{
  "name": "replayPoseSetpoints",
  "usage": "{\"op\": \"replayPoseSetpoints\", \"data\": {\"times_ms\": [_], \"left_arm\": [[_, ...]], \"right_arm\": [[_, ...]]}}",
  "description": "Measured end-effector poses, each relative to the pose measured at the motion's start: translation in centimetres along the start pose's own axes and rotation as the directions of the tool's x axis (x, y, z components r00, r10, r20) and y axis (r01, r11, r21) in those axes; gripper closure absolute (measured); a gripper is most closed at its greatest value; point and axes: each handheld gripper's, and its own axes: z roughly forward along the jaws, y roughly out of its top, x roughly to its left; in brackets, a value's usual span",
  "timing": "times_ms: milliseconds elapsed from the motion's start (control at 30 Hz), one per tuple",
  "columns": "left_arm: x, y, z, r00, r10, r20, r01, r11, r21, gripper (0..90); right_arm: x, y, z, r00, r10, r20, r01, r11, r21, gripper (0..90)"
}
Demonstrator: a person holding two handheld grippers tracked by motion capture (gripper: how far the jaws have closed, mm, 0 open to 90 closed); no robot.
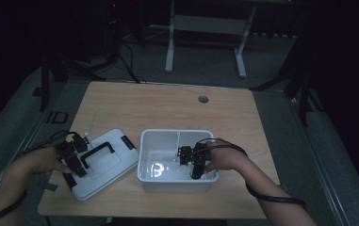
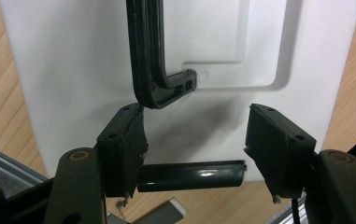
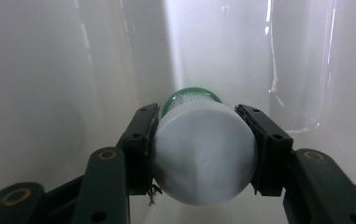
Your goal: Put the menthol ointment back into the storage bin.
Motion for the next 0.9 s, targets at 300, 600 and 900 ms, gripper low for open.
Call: {"op": "replayPoseSetpoints", "data": {"times_ms": [300,600,900], "left_arm": [[-0.1,0.0,0.0,1.0,0.001,0.004,-0.001,1.0,0.0,37.4],[-0.1,0.2,0.0,1.0,0.009,0.003,-0.009,1.0,-0.002,37.4],[-0.1,0.2,-0.1,1.0,0.007,0.002,-0.007,1.0,-0.005,37.4]], "right_arm": [[-0.9,0.6,2.1,0.9995,0.029,0.011,-0.03,0.998,0.057,50.3],[-0.3,1.6,2.5,0.9999,0.0,0.015,-0.001,0.998,0.07,50.3],[-0.2,2.3,3.7,0.9999,-0.008,-0.007,0.009,0.995,0.1,50.2]]}}
